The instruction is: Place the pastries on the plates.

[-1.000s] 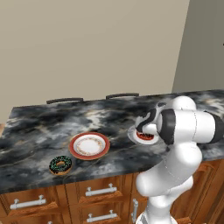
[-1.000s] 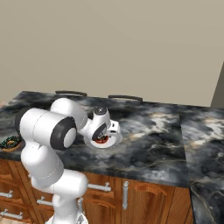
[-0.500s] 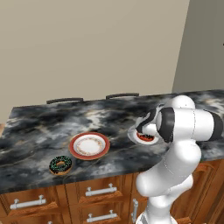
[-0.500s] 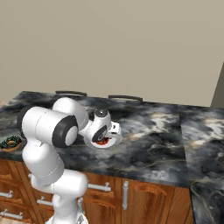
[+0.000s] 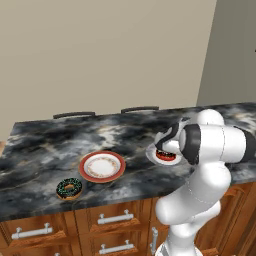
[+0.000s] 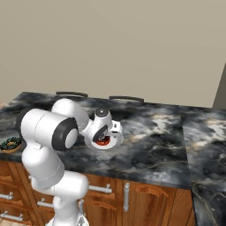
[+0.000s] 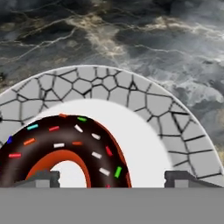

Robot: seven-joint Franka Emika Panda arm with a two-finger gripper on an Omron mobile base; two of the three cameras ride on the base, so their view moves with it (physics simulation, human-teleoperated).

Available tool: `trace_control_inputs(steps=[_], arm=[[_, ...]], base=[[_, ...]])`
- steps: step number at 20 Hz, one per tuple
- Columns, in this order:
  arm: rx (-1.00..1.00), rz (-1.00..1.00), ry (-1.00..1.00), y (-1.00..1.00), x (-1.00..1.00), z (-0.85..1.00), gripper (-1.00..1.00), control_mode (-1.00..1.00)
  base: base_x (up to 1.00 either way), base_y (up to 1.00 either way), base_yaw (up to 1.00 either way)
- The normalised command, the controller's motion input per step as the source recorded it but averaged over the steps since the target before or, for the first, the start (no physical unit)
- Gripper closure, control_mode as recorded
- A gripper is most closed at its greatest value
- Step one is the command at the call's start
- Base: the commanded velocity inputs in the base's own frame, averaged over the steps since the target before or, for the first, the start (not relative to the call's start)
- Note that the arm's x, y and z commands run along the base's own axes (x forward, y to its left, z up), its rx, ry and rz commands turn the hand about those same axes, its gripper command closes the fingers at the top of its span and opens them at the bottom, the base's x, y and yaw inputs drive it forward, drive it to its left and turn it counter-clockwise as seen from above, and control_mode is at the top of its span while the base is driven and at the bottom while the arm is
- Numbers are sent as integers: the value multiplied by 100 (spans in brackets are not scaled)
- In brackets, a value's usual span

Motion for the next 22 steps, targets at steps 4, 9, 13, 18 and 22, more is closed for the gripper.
trace_control_inputs(steps=[4,9,13,18,22], arm=[[0,0,-12,0,0,56,-100,-100],[0,1,-9,0,-22,57,-100,-100],[0,5,1,13,-56,44,-100,-100],[0,9,10,39,-60,26,-100,-100],[0,11,12,77,-40,14,-100,-100]], base=[[0,0,0],[0,0,0],[0,0,0],[0,0,0],[0,0,0]])
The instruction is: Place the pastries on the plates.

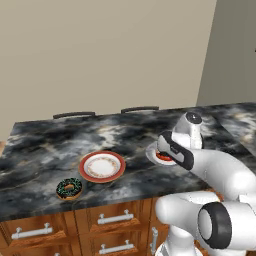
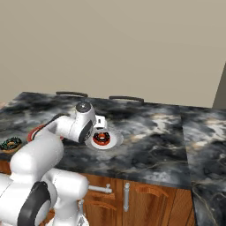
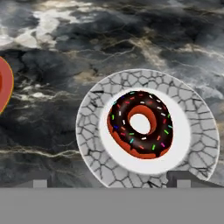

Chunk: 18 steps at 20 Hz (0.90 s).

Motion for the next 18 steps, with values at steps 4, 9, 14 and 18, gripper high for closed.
trace_control_inputs(steps=[4,9,14,18], arm=[[0,17,9,98,-19,2,-100,-100],[-2,15,14,97,-20,9,-100,-100],[-4,10,29,76,-8,46,-100,-100],[-3,3,20,62,0,17,-100,-100]], base=[[0,0,0],[0,0,0],[0,0,0],[0,0,0]])
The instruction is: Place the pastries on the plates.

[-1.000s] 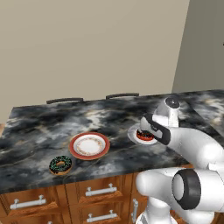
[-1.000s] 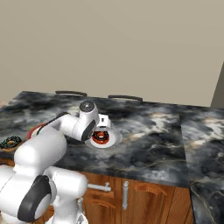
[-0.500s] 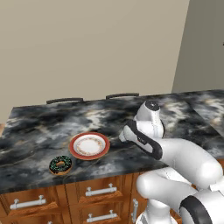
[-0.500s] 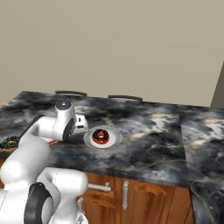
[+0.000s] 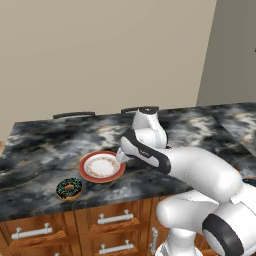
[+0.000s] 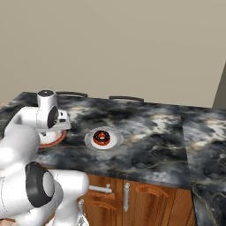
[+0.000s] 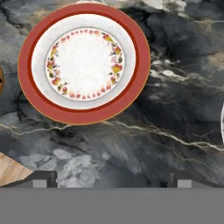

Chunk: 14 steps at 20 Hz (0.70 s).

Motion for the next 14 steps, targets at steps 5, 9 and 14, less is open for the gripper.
trace_control_inputs(steps=[5,9,14], arm=[[0,4,2,35,1,0,-100,-100],[0,8,0,74,0,-7,-100,-100],[0,9,0,92,-7,-7,-100,-100]], base=[[0,0,0],[0,0,0],[0,0,0]])
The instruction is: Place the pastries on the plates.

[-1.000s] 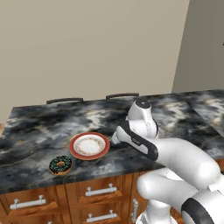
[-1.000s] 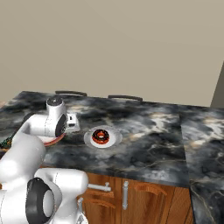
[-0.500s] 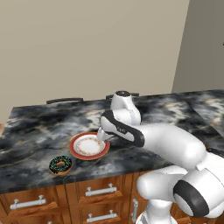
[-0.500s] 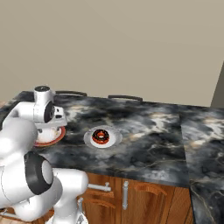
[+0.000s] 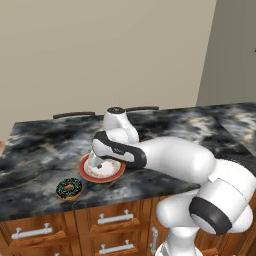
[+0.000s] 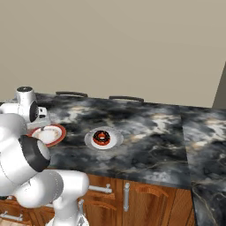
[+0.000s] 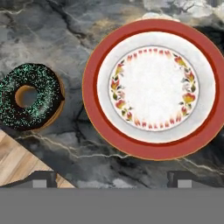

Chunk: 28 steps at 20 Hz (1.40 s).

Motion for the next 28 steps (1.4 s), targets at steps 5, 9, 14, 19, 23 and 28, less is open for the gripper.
trace_control_inputs(steps=[5,9,14,19,23,28], arm=[[0,9,0,84,-6,-10,-100,-100],[0,7,0,68,-13,-22,-100,-100],[0,5,0,26,-13,-27,-100,-100],[-1,-7,5,14,12,-1,-100,-100],[0,-16,0,32,30,0,-100,-100],[-1,-8,0,23,14,-5,-100,-100]], base=[[0,0,0],[0,0,0],[0,0,0],[0,0,0],[0,0,0],[0,0,0]])
